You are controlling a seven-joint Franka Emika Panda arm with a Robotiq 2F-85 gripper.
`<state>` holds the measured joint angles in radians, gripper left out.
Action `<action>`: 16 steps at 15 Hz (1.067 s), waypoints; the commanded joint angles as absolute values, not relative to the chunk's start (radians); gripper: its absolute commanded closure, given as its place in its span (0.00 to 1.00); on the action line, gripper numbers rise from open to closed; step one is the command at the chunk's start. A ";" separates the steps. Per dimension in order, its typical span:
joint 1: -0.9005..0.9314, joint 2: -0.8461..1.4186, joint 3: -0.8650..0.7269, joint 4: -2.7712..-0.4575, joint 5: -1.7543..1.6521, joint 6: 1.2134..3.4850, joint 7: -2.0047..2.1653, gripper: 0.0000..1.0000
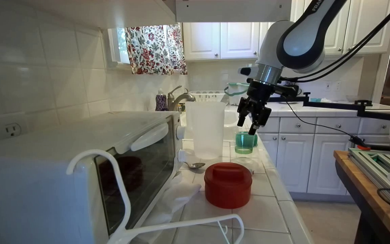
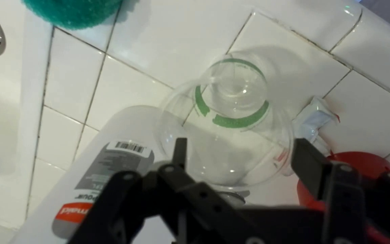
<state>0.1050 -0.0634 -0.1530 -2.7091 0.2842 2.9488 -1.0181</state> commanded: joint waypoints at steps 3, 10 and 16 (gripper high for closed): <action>0.101 -0.064 -0.151 -2.703 0.268 2.944 -1.007 0.00; 0.097 -0.143 -0.122 -2.725 0.222 2.887 -0.943 0.00; 0.149 -0.221 -0.070 -2.649 0.242 2.660 -0.899 0.00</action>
<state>0.1331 -0.1878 -0.0857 -2.6853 0.2487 2.7608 -0.9390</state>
